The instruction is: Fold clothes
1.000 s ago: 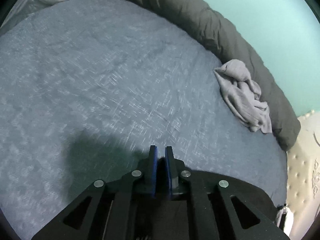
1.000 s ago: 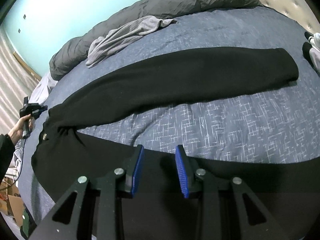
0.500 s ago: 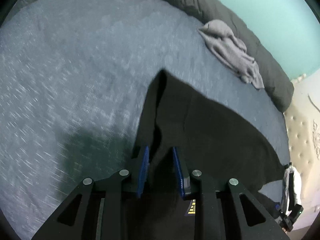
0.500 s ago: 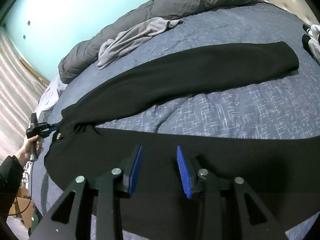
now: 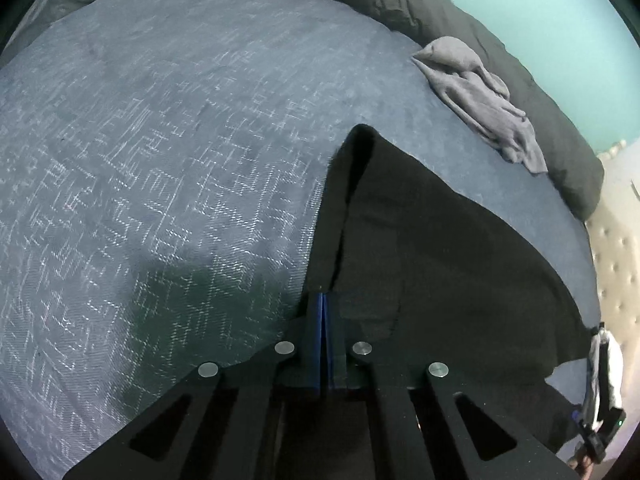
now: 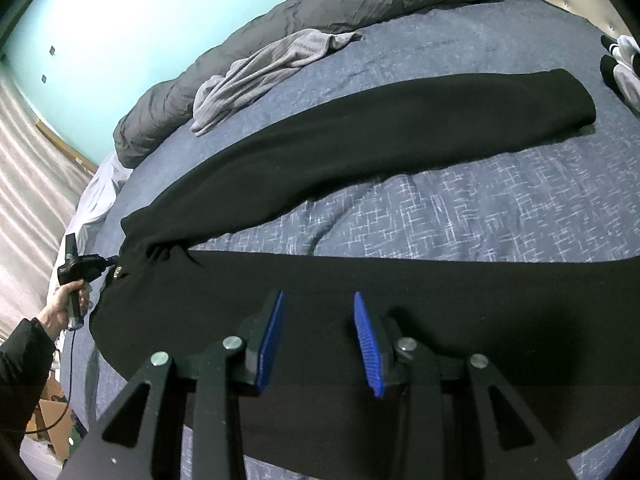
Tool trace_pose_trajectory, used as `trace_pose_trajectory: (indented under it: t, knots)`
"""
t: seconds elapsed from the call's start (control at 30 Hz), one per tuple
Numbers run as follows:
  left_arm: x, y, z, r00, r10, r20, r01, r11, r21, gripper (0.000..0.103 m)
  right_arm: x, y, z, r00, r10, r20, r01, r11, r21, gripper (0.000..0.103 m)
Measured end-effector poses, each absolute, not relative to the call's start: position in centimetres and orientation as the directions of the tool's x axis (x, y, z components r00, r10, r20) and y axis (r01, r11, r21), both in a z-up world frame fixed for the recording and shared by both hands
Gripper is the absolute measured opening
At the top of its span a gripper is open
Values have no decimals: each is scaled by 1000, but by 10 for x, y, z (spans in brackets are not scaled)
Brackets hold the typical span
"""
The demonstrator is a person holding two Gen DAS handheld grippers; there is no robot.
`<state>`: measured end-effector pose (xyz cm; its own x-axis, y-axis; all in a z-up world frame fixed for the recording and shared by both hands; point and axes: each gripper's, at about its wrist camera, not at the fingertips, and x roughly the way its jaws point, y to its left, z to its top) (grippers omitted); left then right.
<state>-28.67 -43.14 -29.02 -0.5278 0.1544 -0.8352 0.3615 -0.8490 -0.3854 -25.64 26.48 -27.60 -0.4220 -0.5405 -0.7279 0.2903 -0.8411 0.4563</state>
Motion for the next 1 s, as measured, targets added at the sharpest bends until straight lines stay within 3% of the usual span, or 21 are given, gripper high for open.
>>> trace_pose_trajectory:
  t: [0.33, 0.5, 0.6, 0.67, 0.83, 1.0]
  knots:
    - [-292, -426, -266, -575, 104, -812, 371, -851, -371, 3, -257, 271, -280, -424, -543, -725, 268, -840, 472, 37]
    - [-299, -427, -280, -577, 196, -793, 345, -822, -454, 8, -255, 268, -284, -417, -548, -725, 275, -837, 474, 37]
    - [-299, -424, -286, -574, 204, -793, 341, -821, -458, 7, -256, 268, -285, -414, -549, -727, 271, -836, 477, 37]
    - [-297, -423, -286, -571, 185, -800, 338, -835, -434, 0, -256, 268, -286, -416, -548, -726, 267, -836, 479, 37]
    - [-293, -429, -280, -582, 114, -805, 368, -846, -386, 0, -256, 267, -287, -413, -549, -726, 265, -836, 482, 37]
    - [-283, -436, -279, -578, 124, -807, 388, -828, -405, 0, -257, 267, -289, -406, -546, -732, 254, -837, 484, 37]
